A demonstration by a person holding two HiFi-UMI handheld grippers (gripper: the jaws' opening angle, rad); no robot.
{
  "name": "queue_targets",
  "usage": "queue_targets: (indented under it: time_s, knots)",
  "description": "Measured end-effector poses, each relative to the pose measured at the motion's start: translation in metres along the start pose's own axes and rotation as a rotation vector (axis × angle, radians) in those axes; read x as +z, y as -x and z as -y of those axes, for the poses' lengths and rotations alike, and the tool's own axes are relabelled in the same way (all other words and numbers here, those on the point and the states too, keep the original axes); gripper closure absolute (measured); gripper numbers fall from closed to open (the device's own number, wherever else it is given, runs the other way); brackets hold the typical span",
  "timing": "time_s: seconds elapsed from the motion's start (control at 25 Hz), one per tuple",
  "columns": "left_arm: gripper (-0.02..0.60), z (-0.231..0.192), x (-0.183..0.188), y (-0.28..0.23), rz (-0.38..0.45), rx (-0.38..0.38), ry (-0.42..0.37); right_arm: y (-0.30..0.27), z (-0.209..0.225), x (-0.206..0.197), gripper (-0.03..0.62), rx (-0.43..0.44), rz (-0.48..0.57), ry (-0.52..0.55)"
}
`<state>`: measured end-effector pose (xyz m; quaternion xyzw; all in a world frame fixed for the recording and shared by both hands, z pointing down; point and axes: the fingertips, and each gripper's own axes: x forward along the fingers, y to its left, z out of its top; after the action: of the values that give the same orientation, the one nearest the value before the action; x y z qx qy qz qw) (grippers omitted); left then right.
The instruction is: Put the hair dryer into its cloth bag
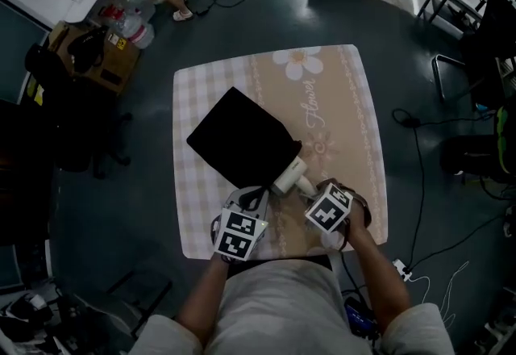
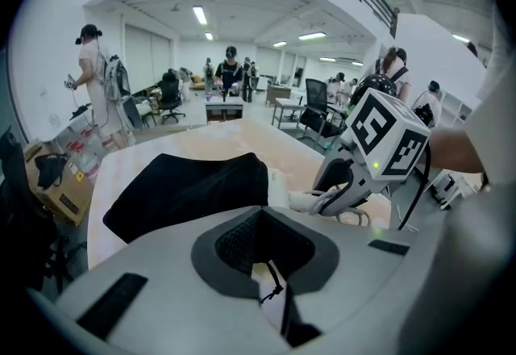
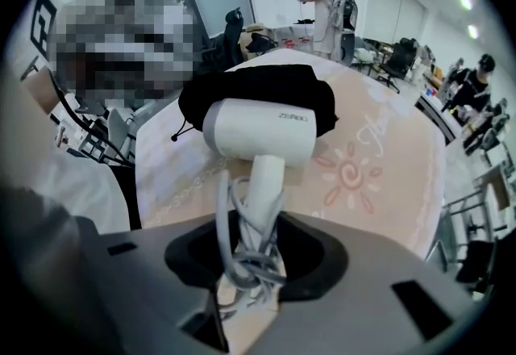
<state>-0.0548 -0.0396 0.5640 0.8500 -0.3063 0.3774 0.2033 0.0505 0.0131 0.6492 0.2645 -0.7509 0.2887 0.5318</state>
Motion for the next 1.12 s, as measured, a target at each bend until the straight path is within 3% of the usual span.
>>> queue_targets:
  time_s: [1.12]
  knots:
    - [0.575, 0.012, -0.003, 0.005, 0.019, -0.041, 0.000, -0.004, -0.001, 0.054, 0.439, 0.001, 0.042, 0.061]
